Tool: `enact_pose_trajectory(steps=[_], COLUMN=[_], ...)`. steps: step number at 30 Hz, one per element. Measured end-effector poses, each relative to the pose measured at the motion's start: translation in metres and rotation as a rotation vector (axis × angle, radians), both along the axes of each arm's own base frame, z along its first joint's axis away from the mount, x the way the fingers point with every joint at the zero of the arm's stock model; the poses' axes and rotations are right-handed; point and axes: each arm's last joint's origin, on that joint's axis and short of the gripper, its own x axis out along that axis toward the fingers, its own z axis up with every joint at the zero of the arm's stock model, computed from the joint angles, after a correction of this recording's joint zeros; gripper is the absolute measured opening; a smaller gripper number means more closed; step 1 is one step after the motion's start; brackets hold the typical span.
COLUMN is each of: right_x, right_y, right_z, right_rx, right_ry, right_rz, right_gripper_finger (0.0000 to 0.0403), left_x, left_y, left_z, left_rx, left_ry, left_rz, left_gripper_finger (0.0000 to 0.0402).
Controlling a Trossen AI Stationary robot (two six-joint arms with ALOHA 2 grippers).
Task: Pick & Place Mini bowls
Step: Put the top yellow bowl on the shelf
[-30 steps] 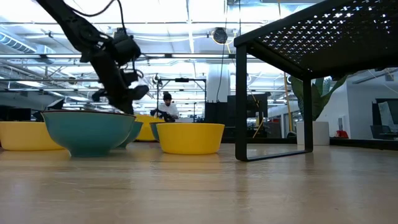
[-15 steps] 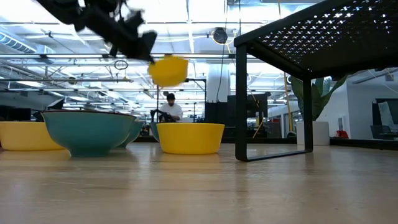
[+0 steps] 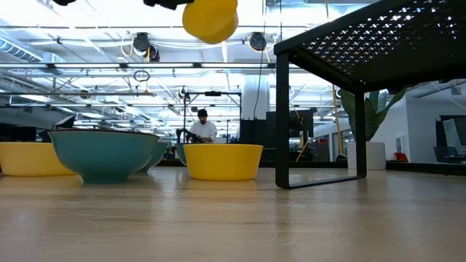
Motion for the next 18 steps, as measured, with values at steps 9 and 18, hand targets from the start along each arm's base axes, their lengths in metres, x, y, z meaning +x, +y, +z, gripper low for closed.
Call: enact_pose_trajectory(steps=[9, 18], right_x=[0.000, 0.000], right_y=[0.000, 0.000], right_z=[0.000, 0.000], right_rx=[0.000, 0.000], right_ry=[0.000, -0.001], right_rz=[0.000, 0.000], right_gripper_finger=[0.0110, 0.0110], left_x=[0.008, 0.010], left_y=[-0.022, 0.003], left_z=[-0.003, -0.002], left_rx=[0.114, 0.086], left_ry=[0.012, -0.034], left_rz=[0.047, 0.099], left_gripper_finger=[0.0000, 0.0000])
